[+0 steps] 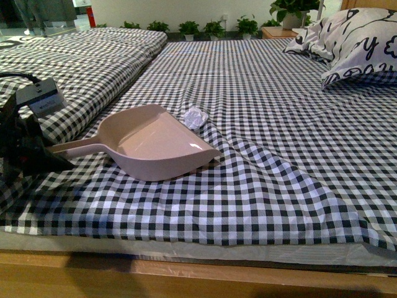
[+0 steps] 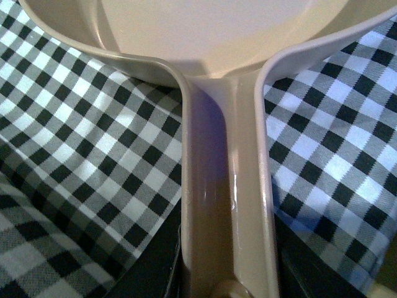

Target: Clean up trash

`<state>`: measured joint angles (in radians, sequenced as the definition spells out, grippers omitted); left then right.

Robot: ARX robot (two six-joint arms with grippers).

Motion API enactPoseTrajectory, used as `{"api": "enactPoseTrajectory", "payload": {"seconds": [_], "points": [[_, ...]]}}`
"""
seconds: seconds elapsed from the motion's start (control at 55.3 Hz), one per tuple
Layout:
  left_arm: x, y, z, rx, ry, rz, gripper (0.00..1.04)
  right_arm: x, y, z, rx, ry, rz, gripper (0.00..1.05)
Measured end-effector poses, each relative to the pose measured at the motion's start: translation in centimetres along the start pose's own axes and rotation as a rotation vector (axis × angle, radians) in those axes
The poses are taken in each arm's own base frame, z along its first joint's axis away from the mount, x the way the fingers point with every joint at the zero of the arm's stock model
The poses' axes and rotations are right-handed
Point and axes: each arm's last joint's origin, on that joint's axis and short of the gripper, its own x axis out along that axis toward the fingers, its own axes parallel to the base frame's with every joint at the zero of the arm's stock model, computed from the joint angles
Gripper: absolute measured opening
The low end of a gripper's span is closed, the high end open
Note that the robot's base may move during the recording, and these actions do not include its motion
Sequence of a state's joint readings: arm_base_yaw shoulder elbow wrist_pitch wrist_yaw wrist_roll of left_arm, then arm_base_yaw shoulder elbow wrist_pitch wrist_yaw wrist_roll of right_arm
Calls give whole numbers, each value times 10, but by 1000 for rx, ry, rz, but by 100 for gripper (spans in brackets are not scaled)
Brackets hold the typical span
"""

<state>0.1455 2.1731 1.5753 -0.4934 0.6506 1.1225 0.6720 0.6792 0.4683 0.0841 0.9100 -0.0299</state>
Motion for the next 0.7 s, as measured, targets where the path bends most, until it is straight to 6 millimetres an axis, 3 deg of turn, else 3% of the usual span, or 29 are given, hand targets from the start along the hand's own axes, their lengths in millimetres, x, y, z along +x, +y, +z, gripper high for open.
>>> {"api": "enactPoseTrajectory", "payload": {"seconds": [0.307, 0.705], "points": [[-25, 7, -1, -42, 95, -57, 27, 0, 0, 0, 0, 0, 0, 19], [-22, 6, -1, -23, 101, -53, 27, 0, 0, 0, 0, 0, 0, 19]]}}
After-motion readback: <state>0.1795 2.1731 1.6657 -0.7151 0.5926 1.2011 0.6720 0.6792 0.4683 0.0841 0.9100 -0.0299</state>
